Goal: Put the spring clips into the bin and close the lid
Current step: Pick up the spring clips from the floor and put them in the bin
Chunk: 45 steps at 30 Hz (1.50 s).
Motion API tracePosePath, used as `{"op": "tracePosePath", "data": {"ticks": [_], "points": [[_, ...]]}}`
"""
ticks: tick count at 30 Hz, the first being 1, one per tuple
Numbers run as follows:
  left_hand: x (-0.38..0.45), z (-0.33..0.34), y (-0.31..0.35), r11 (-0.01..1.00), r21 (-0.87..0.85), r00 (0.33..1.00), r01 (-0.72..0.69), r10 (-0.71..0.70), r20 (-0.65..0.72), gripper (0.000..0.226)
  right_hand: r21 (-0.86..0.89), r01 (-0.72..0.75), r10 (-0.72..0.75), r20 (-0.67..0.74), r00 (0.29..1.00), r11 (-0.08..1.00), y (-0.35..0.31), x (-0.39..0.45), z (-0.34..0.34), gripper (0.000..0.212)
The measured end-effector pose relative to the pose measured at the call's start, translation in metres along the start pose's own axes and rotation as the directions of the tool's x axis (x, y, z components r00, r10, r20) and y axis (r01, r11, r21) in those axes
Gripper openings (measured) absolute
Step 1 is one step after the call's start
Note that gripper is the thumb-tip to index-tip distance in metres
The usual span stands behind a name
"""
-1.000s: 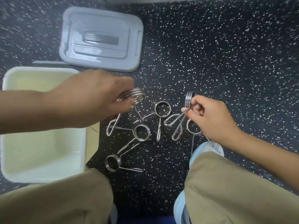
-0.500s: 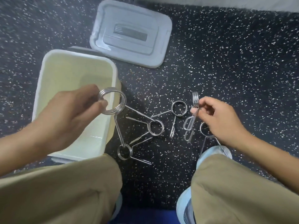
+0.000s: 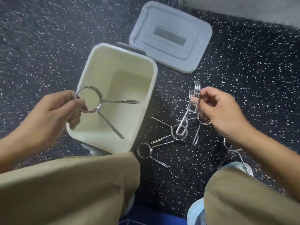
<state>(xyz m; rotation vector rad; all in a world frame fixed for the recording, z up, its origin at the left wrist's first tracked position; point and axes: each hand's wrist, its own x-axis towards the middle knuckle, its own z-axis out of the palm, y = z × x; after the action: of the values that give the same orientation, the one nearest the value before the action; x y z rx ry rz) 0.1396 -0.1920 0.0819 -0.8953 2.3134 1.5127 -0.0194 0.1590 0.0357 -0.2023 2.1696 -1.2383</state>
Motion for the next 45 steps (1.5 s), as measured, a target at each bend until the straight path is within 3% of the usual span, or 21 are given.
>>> {"op": "tracePosePath", "data": {"ticks": [4, 12, 19, 23, 28, 31, 35, 39, 45], "points": [[-0.004, -0.007, -0.007, 0.996, 0.065, 0.998, 0.054, -0.052, -0.04, 0.039, -0.024, 0.034, -0.033, 0.025, 0.999, 0.999, -0.012, 0.013, 0.01, 0.008], [0.013, 0.016, 0.004, 0.928, 0.364, 0.997, 0.082, -0.081, -0.017, 0.031, -0.068, 0.05, -0.041, 0.129, 0.991, 0.996, -0.044, 0.02, 0.019, 0.008], [0.053, 0.049, -0.044, 0.806, 0.585, 0.986, 0.095, -0.158, 0.057, 0.027, 0.056, 0.033, -0.051, 0.359, 0.932, 0.998, -0.081, 0.033, 0.018, 0.028], [0.067, 0.06, -0.052, 0.724, 0.682, 0.966, 0.105, -0.238, 0.104, 0.03, 0.011, 0.083, -0.077, 0.487, 0.87, 0.997, -0.092, 0.039, 0.023, 0.03], [0.079, 0.064, -0.051, 0.65, 0.751, 0.902, 0.116, -0.386, 0.195, 0.021, -0.02, -0.063, 0.063, 0.555, 0.829, 0.998, -0.089, 0.044, 0.029, 0.036], [0.079, 0.071, -0.059, 0.632, 0.763, 0.92, 0.134, -0.366, 0.142, 0.028, -0.027, -0.167, 0.152, 0.577, 0.802, 0.986, -0.094, 0.04, 0.037, 0.035], [0.081, 0.074, -0.063, 0.626, 0.775, 0.931, 0.079, -0.324, 0.166, 0.033, -0.138, -0.183, 0.226, 0.448, 0.865, 0.974, -0.104, 0.045, 0.057, 0.041], [0.079, 0.072, -0.071, 0.637, 0.77, 0.941, 0.022, -0.272, 0.198, 0.024, -0.153, -0.196, 0.243, 0.414, 0.877, 0.969, -0.112, 0.056, 0.072, 0.024], [0.073, 0.071, -0.069, 0.573, 0.818, 0.959, 0.053, -0.256, 0.117, 0.024, -0.05, -0.413, 0.371, 0.545, 0.752, 0.909, -0.133, 0.077, 0.111, 0.014]]}}
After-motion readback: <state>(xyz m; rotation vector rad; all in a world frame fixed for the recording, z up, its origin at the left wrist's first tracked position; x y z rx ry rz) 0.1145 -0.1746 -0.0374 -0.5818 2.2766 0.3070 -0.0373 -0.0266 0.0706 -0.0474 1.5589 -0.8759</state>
